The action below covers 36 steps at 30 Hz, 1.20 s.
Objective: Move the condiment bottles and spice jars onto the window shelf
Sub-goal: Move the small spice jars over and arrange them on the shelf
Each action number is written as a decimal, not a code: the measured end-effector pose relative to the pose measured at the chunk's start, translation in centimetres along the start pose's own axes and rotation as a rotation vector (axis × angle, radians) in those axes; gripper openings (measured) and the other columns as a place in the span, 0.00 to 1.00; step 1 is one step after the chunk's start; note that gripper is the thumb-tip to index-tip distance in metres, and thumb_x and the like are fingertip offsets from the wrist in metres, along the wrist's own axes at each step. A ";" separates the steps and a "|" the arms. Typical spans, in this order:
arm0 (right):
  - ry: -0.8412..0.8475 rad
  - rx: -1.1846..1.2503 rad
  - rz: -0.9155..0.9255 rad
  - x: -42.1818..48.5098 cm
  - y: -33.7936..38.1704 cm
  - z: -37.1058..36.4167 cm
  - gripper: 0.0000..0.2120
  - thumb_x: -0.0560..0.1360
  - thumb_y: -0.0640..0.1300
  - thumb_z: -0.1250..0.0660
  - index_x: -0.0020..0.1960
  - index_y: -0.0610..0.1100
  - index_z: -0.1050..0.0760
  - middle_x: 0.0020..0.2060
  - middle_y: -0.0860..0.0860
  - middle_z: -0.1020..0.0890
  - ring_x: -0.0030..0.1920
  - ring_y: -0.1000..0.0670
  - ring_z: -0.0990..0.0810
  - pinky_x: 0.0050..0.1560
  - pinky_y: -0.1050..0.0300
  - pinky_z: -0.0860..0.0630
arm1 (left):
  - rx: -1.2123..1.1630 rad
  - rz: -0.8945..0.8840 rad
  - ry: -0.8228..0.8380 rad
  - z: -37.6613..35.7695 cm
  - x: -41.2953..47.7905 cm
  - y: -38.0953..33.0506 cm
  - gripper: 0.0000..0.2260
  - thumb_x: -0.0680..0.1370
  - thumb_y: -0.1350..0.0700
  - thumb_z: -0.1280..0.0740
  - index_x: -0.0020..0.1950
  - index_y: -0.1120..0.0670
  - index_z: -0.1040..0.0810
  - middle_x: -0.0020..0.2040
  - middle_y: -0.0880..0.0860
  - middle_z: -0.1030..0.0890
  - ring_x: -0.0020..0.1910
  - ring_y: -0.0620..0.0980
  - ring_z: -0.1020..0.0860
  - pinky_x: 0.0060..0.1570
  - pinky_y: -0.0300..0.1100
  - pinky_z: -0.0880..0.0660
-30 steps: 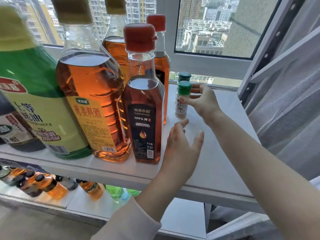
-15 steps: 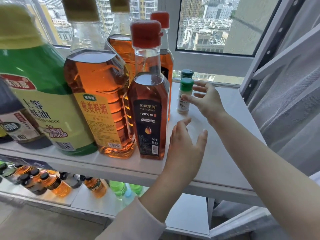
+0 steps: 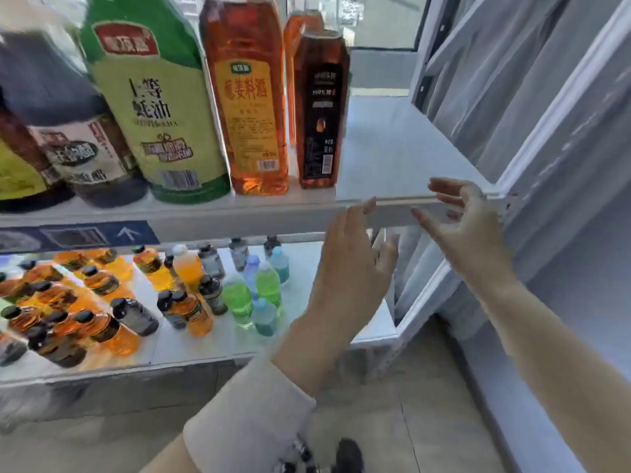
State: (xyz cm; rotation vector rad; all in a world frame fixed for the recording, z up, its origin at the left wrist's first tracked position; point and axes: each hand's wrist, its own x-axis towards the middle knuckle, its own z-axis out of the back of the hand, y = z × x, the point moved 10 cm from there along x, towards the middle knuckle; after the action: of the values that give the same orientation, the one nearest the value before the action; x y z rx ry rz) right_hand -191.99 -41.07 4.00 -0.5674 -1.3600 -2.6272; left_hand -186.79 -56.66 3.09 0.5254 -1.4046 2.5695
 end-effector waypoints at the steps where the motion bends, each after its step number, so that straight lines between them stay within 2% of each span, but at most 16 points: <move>1: -0.018 -0.054 0.016 -2.4 0.1 0.0 0.22 0.71 0.48 0.30 0.62 0.43 0.29 0.59 0.46 0.24 0.60 0.49 0.26 0.61 0.56 0.29 | 0.036 -0.023 0.013 0.3 -1.6 0.6 0.22 0.77 0.48 0.41 0.69 0.56 0.35 0.65 0.53 0.29 0.66 0.50 0.33 0.62 0.33 0.42; 4: 0.005 -0.225 -0.042 -10.0 -1.2 -1.3 0.21 0.72 0.47 0.30 0.62 0.40 0.28 0.58 0.42 0.25 0.58 0.44 0.26 0.56 0.59 0.31 | 0.196 -0.056 0.073 0.6 -6.6 2.9 0.23 0.76 0.48 0.43 0.67 0.59 0.31 0.64 0.57 0.26 0.64 0.56 0.29 0.65 0.46 0.36; 7: 0.105 -0.315 -0.154 -17.9 -3.5 -3.2 0.22 0.72 0.45 0.29 0.63 0.40 0.29 0.59 0.43 0.26 0.60 0.43 0.28 0.59 0.57 0.33 | 0.369 -0.035 0.187 -0.3 -11.5 6.0 0.21 0.77 0.53 0.38 0.67 0.60 0.31 0.65 0.59 0.27 0.64 0.61 0.29 0.63 0.53 0.34; 11: 0.251 -0.390 -0.265 -28.1 -5.9 -5.2 0.26 0.72 0.46 0.29 0.67 0.40 0.31 0.63 0.45 0.28 0.65 0.45 0.30 0.65 0.57 0.36 | 0.535 0.068 0.454 -2.8 -19.2 10.4 0.23 0.79 0.53 0.40 0.72 0.56 0.39 0.73 0.56 0.37 0.72 0.56 0.39 0.69 0.49 0.44; 15: 0.380 -0.421 -0.413 -38.3 -8.6 -7.1 0.29 0.73 0.48 0.32 0.71 0.41 0.36 0.68 0.44 0.33 0.70 0.45 0.36 0.69 0.56 0.41 | 0.639 0.130 0.656 -5.0 -28.5 13.2 0.24 0.80 0.51 0.43 0.74 0.56 0.44 0.75 0.56 0.41 0.74 0.54 0.44 0.72 0.48 0.50; 19: 0.534 -0.516 -0.560 -48.4 -10.8 -8.4 0.31 0.77 0.53 0.38 0.75 0.44 0.45 0.74 0.46 0.41 0.75 0.47 0.47 0.73 0.54 0.48 | 0.668 0.192 0.806 -6.0 -38.0 15.0 0.23 0.80 0.52 0.43 0.74 0.56 0.42 0.74 0.56 0.40 0.74 0.55 0.43 0.71 0.48 0.50; 22: 0.592 -0.547 -0.666 -55.4 -11.1 -8.0 0.32 0.78 0.54 0.40 0.75 0.44 0.48 0.75 0.45 0.44 0.76 0.46 0.50 0.74 0.51 0.52 | 0.626 0.178 0.838 -6.1 -43.3 14.5 0.22 0.78 0.54 0.41 0.71 0.58 0.37 0.71 0.57 0.34 0.71 0.56 0.38 0.69 0.47 0.46; 24: 0.614 -0.571 -0.732 -59.6 -10.7 -7.2 0.32 0.78 0.55 0.41 0.75 0.44 0.48 0.75 0.44 0.45 0.76 0.44 0.50 0.75 0.49 0.52 | 0.626 0.152 0.865 -6.0 -46.1 13.6 0.22 0.78 0.54 0.41 0.71 0.58 0.37 0.71 0.57 0.34 0.70 0.55 0.37 0.68 0.46 0.44; 27: 0.567 -0.615 -0.787 -64.0 -9.5 -5.2 0.31 0.78 0.54 0.43 0.76 0.44 0.50 0.76 0.44 0.46 0.76 0.44 0.52 0.75 0.48 0.53 | 0.598 0.095 0.920 -6.5 -49.1 11.7 0.22 0.79 0.53 0.42 0.72 0.57 0.38 0.71 0.55 0.35 0.70 0.54 0.38 0.68 0.45 0.45; 30: 0.450 -0.613 -0.843 -67.0 -8.1 -2.7 0.31 0.78 0.54 0.42 0.76 0.44 0.49 0.75 0.43 0.45 0.76 0.43 0.51 0.75 0.47 0.52 | 0.554 -0.021 0.977 -7.3 -51.4 9.1 0.22 0.79 0.53 0.42 0.73 0.56 0.40 0.72 0.54 0.36 0.71 0.54 0.39 0.69 0.46 0.46; 34: 0.177 -0.648 -0.966 -71.4 -5.5 2.4 0.30 0.77 0.53 0.39 0.74 0.41 0.43 0.73 0.42 0.38 0.74 0.41 0.44 0.74 0.45 0.47 | 0.490 -0.203 1.069 -7.8 -54.6 5.5 0.22 0.80 0.52 0.44 0.73 0.54 0.41 0.73 0.53 0.37 0.72 0.52 0.41 0.70 0.45 0.48; 36: 0.057 -0.676 -1.024 -74.1 -3.9 4.7 0.29 0.78 0.52 0.40 0.74 0.41 0.42 0.72 0.42 0.37 0.74 0.41 0.43 0.74 0.46 0.48 | 0.463 -0.284 1.107 -8.2 -56.2 3.8 0.22 0.80 0.51 0.44 0.73 0.54 0.42 0.73 0.54 0.38 0.72 0.53 0.41 0.70 0.45 0.48</move>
State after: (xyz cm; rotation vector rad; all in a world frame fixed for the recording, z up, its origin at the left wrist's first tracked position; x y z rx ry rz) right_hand -123.62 -39.22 -25.04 0.2878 -0.7924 -3.9032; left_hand -137.84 -50.61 -25.36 -0.5659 -0.3319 2.2494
